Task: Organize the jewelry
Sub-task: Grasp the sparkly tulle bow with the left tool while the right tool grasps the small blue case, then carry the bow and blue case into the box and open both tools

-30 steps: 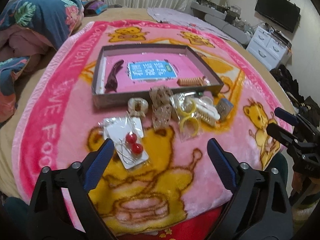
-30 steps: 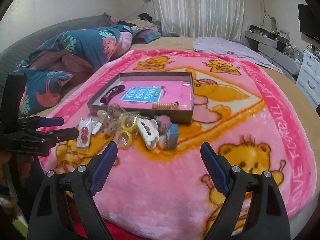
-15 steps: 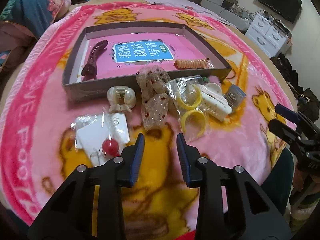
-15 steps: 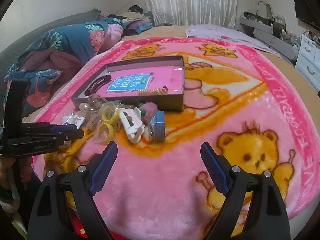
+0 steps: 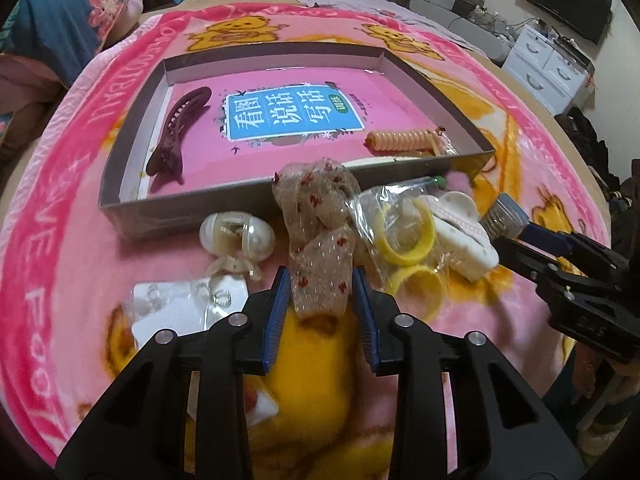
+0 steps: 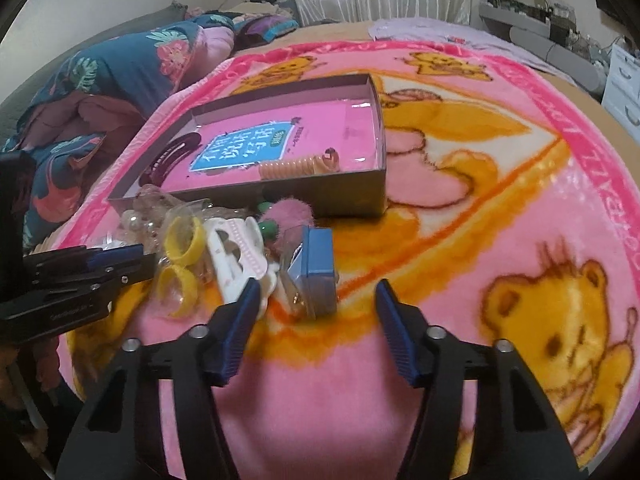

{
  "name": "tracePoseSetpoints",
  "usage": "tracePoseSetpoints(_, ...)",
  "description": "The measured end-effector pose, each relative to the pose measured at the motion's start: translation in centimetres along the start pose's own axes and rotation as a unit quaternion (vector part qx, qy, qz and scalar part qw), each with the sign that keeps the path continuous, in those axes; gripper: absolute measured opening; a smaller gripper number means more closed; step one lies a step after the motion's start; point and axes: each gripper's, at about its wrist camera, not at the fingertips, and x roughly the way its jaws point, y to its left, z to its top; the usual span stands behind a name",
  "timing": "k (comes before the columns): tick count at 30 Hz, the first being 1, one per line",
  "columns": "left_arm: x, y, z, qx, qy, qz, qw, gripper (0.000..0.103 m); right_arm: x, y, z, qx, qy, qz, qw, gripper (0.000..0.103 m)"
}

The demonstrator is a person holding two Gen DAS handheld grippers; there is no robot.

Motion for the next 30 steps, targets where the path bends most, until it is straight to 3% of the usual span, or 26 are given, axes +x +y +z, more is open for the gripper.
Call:
tracePoseSetpoints(2,0.4,0.0,0.3,0.0,0.001,0.001,1.0,0.024,0.3,-0.2,0.1,0.002,-0.001,-0.002,1.0,0.036)
tracePoseSetpoints(6,1.1,-0.4,0.8,0.004,0.0,0.003,1.0,0.026,0.0,-0.7,0.0,0.003,-0.012,0.0,1.0,0.026)
tracePoseSetpoints(10,1.8,-0.9,1.3,0.01,0.0,0.004,0.9999,0.026,-0.5,-1.3,-0.1,0.008,-0.02,-0.003,1.0,0.026)
tracePoseSetpoints(12,1.8,-1.3,1.5,0.017,-0.003,0.003,0.9999,0.011,-1.0,-1.6,-0.2,0.01,-0.025,-0.008,1.0,0.026)
tracePoseSetpoints(15,1.5,-2.1,1.6,0.024,-0.011,-0.004,0.9996,0.005,-1.6,-2.2,-0.5,0.016,-0.031,-0.013,0.999,0.026)
tracePoseSetpoints(24,-1.5,-3.7,2.1,0.036,-0.045,-0.046,0.9973,0.002,-4.0,-3.9,-0.7,0.039,-0.054,-0.026,0.997,0.024)
tracePoseSetpoints(30,-3.2,-4.0,3.2,0.039,-0.069,-0.054,0.9954,0.002,-5.3,-4.2,-0.3,0.038,-0.069,-0.033,0.996,0.024)
